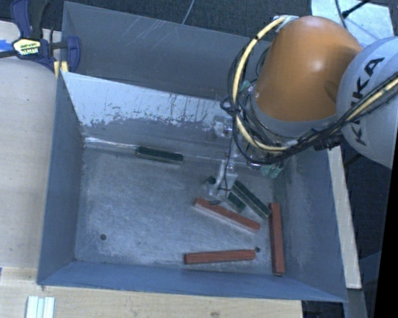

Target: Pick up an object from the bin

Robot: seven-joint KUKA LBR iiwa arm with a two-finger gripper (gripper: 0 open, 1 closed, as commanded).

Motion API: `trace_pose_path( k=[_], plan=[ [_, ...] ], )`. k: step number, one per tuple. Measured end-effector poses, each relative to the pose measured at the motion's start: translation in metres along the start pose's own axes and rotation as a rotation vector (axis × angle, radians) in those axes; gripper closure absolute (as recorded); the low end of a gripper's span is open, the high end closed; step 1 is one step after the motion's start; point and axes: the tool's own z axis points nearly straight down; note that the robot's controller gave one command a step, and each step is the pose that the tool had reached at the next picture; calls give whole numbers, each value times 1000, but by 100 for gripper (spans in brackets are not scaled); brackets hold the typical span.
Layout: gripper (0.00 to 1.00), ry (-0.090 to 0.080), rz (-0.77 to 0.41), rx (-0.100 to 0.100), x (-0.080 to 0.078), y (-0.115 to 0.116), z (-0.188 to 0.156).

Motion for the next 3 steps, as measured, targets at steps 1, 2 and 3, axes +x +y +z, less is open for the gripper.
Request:
trace_pose_path(
  k=[1, 2, 3],
  plan=[
    [0, -12, -12, -1, -2, -5, 14],
    [0, -4, -32, 1, -2, -34, 85],
    [0, -3, -75, 1, -6, -36, 161]
  ],
)
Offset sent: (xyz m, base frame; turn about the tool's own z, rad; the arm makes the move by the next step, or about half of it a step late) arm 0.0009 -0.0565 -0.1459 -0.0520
